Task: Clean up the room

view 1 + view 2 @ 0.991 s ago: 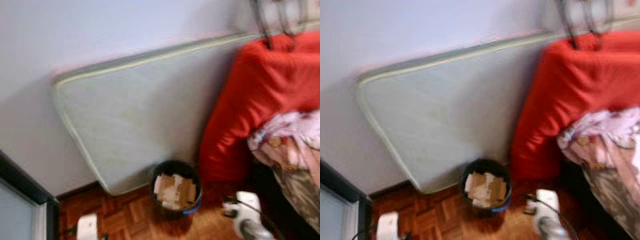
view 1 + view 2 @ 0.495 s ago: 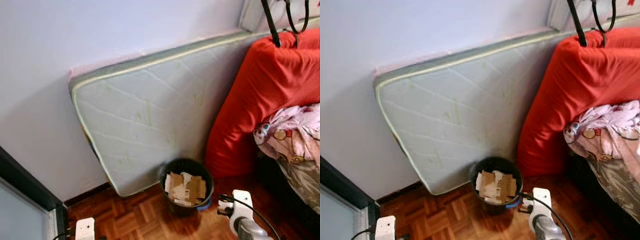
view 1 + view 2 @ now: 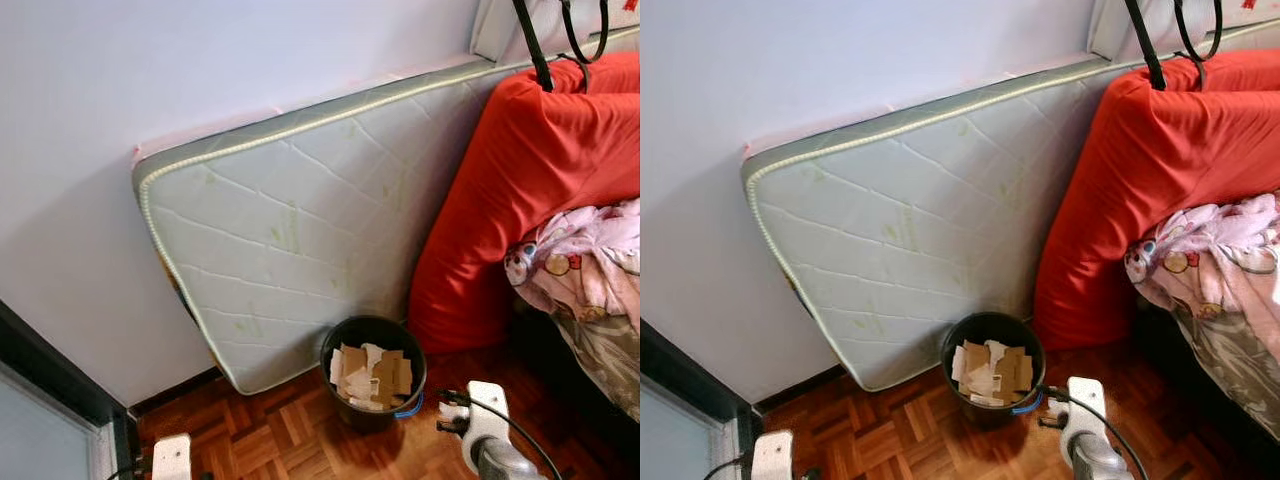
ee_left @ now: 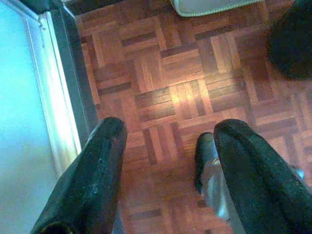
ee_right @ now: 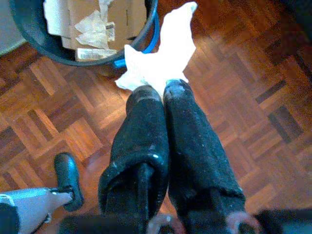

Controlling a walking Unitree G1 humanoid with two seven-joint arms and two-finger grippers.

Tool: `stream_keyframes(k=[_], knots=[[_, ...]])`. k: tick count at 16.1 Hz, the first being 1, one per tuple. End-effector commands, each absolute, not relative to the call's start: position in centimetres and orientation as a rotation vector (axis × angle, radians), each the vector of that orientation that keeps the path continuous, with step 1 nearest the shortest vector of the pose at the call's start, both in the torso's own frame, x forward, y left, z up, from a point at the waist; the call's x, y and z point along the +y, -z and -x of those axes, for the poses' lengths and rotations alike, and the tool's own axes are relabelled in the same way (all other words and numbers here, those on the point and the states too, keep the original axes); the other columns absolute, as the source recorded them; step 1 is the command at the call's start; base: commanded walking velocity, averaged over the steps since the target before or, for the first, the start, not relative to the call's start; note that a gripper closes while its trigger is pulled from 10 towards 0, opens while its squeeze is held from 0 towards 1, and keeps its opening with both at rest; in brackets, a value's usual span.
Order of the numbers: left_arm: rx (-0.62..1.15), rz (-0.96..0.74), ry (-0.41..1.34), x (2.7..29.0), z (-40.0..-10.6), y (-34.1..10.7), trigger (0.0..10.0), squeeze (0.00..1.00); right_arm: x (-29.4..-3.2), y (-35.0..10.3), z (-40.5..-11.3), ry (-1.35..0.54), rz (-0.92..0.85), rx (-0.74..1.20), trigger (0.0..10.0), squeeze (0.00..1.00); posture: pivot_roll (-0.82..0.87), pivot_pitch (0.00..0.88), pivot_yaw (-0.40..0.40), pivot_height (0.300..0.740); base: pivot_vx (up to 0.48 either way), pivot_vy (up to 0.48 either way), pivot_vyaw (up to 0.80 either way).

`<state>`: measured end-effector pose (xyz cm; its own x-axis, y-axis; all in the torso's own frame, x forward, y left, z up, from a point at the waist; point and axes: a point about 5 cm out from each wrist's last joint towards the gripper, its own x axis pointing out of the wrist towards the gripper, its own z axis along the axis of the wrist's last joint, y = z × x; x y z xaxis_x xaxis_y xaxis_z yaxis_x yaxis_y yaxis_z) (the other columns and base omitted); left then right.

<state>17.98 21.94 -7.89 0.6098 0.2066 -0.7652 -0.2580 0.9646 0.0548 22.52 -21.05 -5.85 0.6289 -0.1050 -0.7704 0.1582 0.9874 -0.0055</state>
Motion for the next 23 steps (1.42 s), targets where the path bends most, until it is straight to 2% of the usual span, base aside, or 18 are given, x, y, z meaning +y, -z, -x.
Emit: stream_keyframes(k=[1, 6, 17, 23], knots=[[0.931, 0.111, -0.163, 20.41, -19.41, 7.68, 10.0, 0.0, -18.82, 7.86, -19.61, 0.045, -0.092, 0.983, 10.0, 0.0, 0.01, 0.0, 0.03, 0.74, 0.0, 0.0, 0.8], [0.931, 0.115, -0.167, 20.31, -19.4, 7.7, 10.0, 0.0, -18.83, 7.86, -19.58, 0.035, -0.102, 0.985, 10.0, 0.0, 0.0, 0.0, 0.023, 0.74, 0.0, 0.0, 0.68], [0.922, 0.121, -0.183, 20.39, -19.4, 7.67, 10.0, 0.0, -18.77, 7.87, -19.58, 0.036, -0.106, 0.985, 10.0, 0.0, 0.0, 0.0, 0.025, 0.74, 0.0, 0.0, 0.0], [0.921, 0.121, -0.18, 20.37, -19.34, 7.7, 10.0, 0.0, -18.78, 7.87, -19.56, 0.026, -0.094, 0.982, 10.0, 0.0, 0.0, 0.0, 0.026, 0.74, 0.291, 0.0, 0.0]])
